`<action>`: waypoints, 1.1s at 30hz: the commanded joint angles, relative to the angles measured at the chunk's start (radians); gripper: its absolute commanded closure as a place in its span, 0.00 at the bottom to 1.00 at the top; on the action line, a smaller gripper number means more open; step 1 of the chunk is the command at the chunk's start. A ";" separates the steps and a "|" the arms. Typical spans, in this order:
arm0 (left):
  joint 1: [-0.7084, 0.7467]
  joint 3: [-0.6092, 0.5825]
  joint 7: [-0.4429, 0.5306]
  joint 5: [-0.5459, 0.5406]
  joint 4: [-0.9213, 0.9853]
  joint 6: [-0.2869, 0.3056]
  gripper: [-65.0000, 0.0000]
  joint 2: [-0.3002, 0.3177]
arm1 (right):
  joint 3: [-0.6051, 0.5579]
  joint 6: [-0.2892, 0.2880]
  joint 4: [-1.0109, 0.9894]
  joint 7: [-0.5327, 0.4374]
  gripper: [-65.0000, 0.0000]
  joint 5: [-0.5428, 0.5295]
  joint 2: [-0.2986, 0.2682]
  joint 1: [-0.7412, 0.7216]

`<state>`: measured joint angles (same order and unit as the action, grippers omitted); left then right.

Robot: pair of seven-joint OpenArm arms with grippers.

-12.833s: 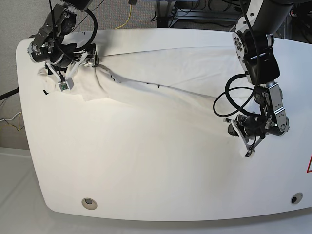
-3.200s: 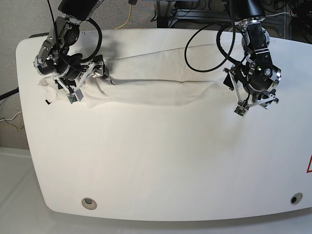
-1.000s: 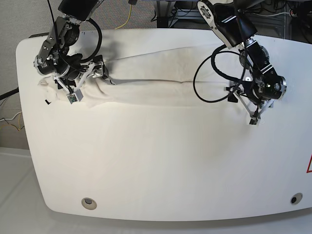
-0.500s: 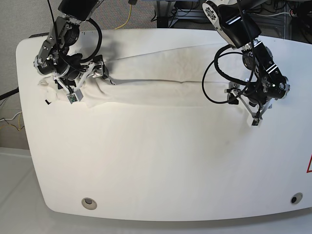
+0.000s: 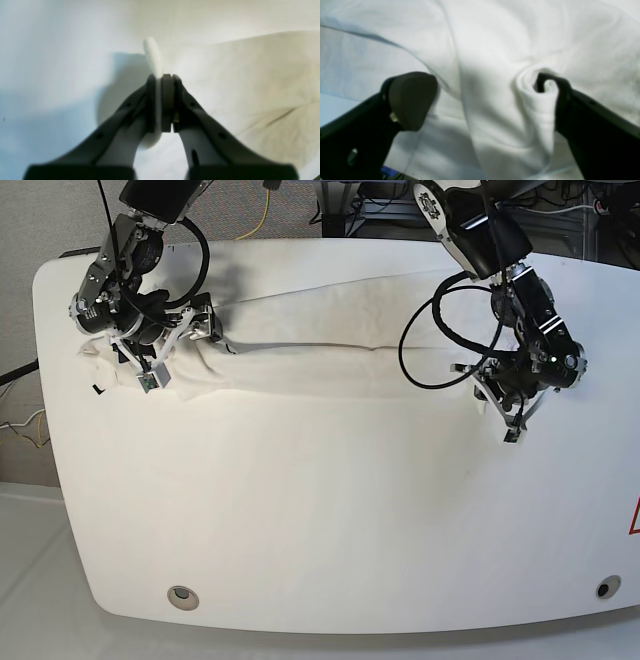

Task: Fold the T-shirt properly
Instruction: 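Lower the open left gripper onto the shirt strip's edge, then close the left gripper on the shirt strip's edge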

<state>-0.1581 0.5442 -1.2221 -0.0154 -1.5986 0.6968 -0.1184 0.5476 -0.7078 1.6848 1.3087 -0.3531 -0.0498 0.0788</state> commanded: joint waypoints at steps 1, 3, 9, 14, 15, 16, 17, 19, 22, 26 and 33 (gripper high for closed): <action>-0.016 -0.005 0.008 -0.007 -0.033 0.001 0.95 0.006 | 0.001 0.010 -0.005 0.058 0.01 0.041 -0.006 0.006; -0.014 -0.006 -0.002 -0.007 -0.053 0.001 0.95 0.004 | 0.001 0.010 -0.005 0.058 0.01 0.041 -0.006 0.006; -0.010 -0.039 -0.012 -0.007 -0.144 0.001 0.95 0.001 | 0.001 0.010 -0.005 0.058 0.01 0.041 -0.006 0.006; 0.024 -0.112 -0.014 -0.007 -0.188 0.001 0.95 0.006 | 0.001 0.010 -0.005 0.058 0.01 0.041 -0.006 0.006; 0.032 -0.128 -0.014 -0.007 -0.193 0.001 0.95 0.007 | 0.001 0.010 -0.005 0.058 0.01 0.042 -0.006 0.006; 0.035 -0.137 -0.014 -0.007 -0.194 0.001 0.95 0.007 | 0.001 0.010 -0.005 0.058 0.01 0.042 -0.006 0.006; 0.035 -0.149 -0.014 -0.005 -0.194 0.001 0.95 0.009 | 0.001 0.010 -0.005 0.058 0.01 0.042 -0.006 0.005; 0.036 -0.166 -0.014 -0.004 -0.194 0.001 0.95 0.023 | 0.001 0.010 -0.005 0.058 0.01 0.042 -0.006 0.005; 0.055 -0.192 -0.014 -0.004 -0.194 0.001 0.95 0.038 | 0.001 0.010 -0.005 0.058 0.01 0.042 -0.006 0.002; 0.068 -0.221 -0.014 -0.004 -0.194 0.001 0.95 0.038 | 0.001 0.010 -0.005 0.058 0.01 0.044 -0.008 -0.010; 0.101 -0.258 -0.014 -0.004 -0.194 0.001 0.95 0.036 | 0.001 0.010 -0.005 0.058 0.01 0.044 -0.008 -0.024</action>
<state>-0.0521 0.2985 -1.2488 -0.0124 -1.7737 0.6968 -0.0841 0.5476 -0.7074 1.6810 1.3270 -0.3447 -0.0502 0.0620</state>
